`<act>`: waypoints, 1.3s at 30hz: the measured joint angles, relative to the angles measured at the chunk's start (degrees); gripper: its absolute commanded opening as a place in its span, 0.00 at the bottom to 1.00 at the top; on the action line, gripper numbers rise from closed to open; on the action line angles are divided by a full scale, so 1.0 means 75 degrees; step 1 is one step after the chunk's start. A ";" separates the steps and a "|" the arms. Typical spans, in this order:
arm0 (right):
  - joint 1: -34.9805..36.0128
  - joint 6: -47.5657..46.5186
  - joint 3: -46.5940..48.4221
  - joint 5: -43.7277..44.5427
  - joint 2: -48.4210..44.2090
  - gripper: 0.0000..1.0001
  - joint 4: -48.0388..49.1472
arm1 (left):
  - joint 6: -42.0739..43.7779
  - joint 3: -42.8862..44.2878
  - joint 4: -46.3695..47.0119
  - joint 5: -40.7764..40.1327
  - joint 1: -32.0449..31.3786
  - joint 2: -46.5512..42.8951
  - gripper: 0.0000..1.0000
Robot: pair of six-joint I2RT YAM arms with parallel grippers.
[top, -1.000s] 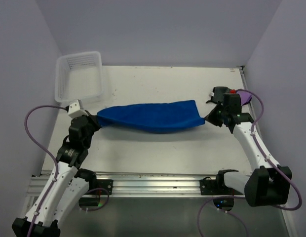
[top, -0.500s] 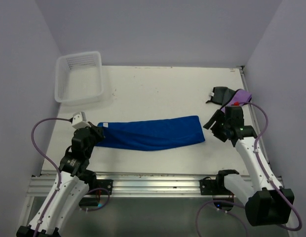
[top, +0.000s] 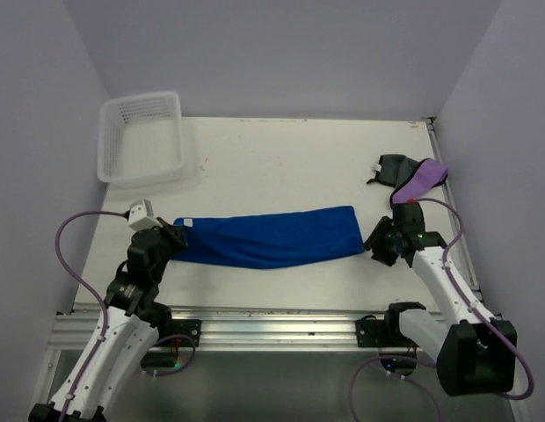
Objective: Roll the towels
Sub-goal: Fold the towel
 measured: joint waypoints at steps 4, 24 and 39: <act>0.0000 0.0003 -0.0259 -0.0172 0.0469 0.48 0.0379 | 0.0000 0.0000 -0.0012 -0.0003 -0.0026 0.0020 0.00; 0.0000 0.0108 -0.0388 -0.0297 0.1434 0.00 0.1521 | -0.0082 0.0000 -0.0108 -0.0082 -0.0134 -0.0087 0.00; 0.0000 0.0335 0.1244 -0.0259 0.1600 0.00 0.1209 | -0.0425 0.0003 -0.0361 -0.0472 -0.0169 -0.0274 0.00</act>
